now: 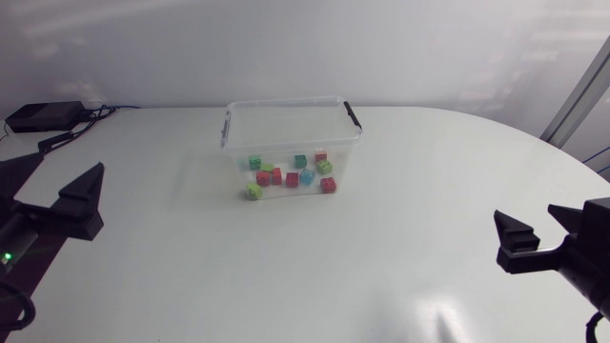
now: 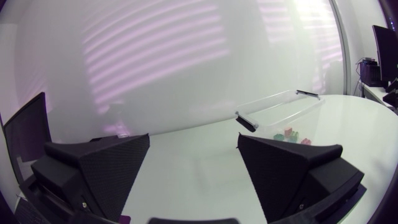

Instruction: Place the duplo bricks in the container

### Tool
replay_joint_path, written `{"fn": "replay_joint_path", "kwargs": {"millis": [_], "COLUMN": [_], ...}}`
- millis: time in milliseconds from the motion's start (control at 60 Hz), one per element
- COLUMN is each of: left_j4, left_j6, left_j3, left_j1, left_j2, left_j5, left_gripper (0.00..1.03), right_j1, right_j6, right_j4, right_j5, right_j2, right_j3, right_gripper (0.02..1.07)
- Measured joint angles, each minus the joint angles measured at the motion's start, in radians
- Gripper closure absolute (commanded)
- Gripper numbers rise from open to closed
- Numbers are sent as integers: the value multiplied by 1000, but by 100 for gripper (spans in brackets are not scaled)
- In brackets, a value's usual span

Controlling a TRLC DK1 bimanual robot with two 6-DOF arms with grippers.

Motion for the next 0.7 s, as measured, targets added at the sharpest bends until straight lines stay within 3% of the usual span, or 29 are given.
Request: {"fn": "replay_joint_path", "kwargs": {"millis": [583,700], "left_j4": [8,9], "left_j6": [-184,-205], "left_j3": [-296,-322], "left_j1": [7,7], "left_j2": [-307,-330], "left_j5": [24,26], "left_gripper": [4,4], "right_j1": [24,29], "right_j6": [117,128], "right_j4": [299,312], "right_j5": [-23,-25], "right_j2": [-266,-285], "right_j3": [-277,-301], "right_gripper": [7,7]}}
